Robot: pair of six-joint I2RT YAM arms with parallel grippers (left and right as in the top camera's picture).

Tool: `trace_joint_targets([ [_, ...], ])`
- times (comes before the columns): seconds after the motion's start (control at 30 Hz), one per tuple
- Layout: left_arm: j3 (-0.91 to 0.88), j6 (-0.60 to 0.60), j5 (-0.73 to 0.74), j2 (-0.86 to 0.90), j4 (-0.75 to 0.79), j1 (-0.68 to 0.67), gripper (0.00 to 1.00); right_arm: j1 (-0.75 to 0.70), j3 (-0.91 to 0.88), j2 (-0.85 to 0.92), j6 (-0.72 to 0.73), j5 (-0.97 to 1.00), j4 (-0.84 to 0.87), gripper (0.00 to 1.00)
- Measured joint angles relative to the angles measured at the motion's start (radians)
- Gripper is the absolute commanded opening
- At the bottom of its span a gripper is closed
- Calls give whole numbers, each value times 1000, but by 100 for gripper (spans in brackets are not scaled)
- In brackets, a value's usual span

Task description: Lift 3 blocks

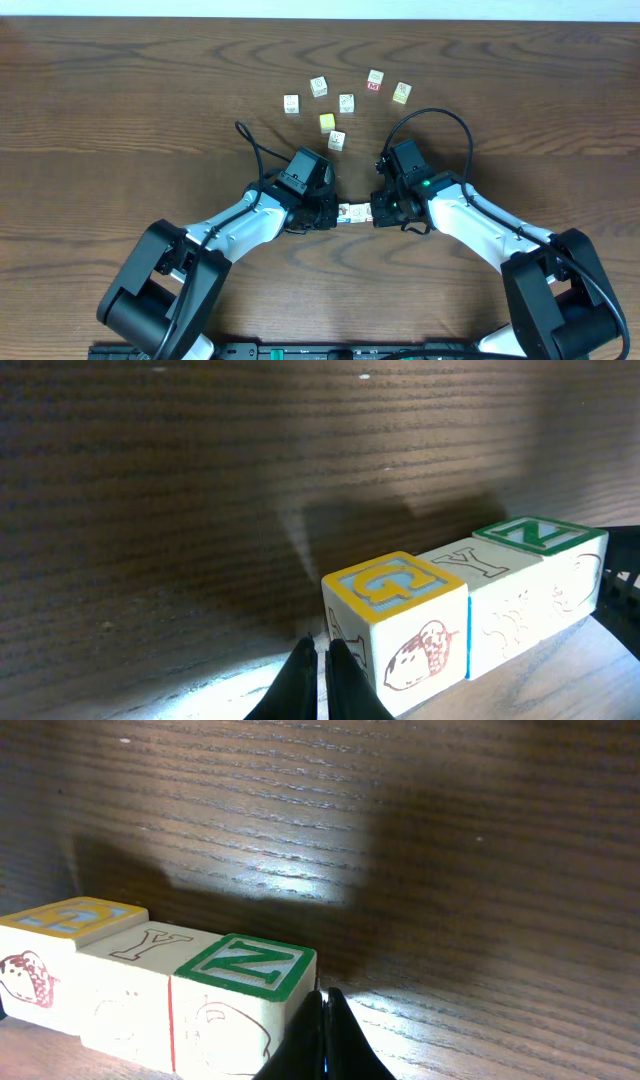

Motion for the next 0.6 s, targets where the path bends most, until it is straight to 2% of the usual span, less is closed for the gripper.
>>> trace_joint_targets([
  [0.6,-3,0,-8,-26,0,4,7,0,0,-61,0,-3,-9,1],
])
